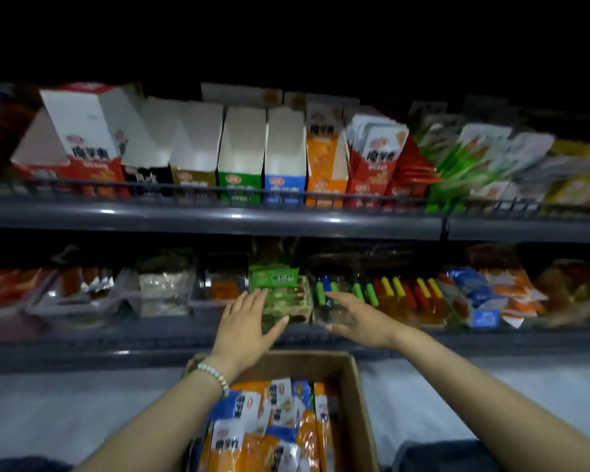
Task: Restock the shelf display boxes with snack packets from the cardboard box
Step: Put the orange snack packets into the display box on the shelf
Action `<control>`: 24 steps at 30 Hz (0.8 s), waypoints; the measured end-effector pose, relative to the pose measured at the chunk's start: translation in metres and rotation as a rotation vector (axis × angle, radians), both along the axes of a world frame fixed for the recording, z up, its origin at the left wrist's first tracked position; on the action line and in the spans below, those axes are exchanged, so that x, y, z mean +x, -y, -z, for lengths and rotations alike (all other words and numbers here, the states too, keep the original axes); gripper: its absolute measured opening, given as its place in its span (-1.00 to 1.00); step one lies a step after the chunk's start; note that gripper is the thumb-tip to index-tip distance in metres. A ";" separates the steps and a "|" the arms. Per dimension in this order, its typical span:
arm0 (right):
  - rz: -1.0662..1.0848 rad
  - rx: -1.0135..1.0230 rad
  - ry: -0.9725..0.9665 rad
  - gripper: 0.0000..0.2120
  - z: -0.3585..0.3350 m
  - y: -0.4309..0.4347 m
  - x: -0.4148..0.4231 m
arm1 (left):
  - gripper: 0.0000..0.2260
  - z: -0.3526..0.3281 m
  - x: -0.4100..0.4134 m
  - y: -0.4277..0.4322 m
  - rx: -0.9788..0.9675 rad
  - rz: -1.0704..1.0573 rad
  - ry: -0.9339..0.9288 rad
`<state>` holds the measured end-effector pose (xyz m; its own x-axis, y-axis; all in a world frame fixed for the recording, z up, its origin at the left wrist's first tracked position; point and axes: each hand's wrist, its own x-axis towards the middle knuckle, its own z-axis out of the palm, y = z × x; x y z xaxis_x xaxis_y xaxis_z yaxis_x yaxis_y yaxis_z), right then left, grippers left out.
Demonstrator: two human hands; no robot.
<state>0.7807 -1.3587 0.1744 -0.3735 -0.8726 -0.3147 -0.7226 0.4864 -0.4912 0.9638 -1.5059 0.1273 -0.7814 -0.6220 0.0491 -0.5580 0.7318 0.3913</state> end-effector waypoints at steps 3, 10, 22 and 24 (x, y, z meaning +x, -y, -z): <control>0.096 0.056 0.061 -0.33 0.057 -0.009 0.012 | -0.32 0.044 0.012 -0.006 0.074 -0.007 0.126; 0.286 0.213 0.303 -0.45 0.160 -0.024 0.037 | -0.32 0.127 0.035 -0.012 0.207 -0.067 0.383; 0.840 0.315 0.746 -0.17 0.287 -0.033 0.047 | -0.40 0.206 0.035 -0.034 0.413 -0.033 0.445; 0.864 0.371 0.775 -0.28 0.287 -0.031 0.050 | -0.41 0.216 0.032 -0.033 0.410 0.017 0.450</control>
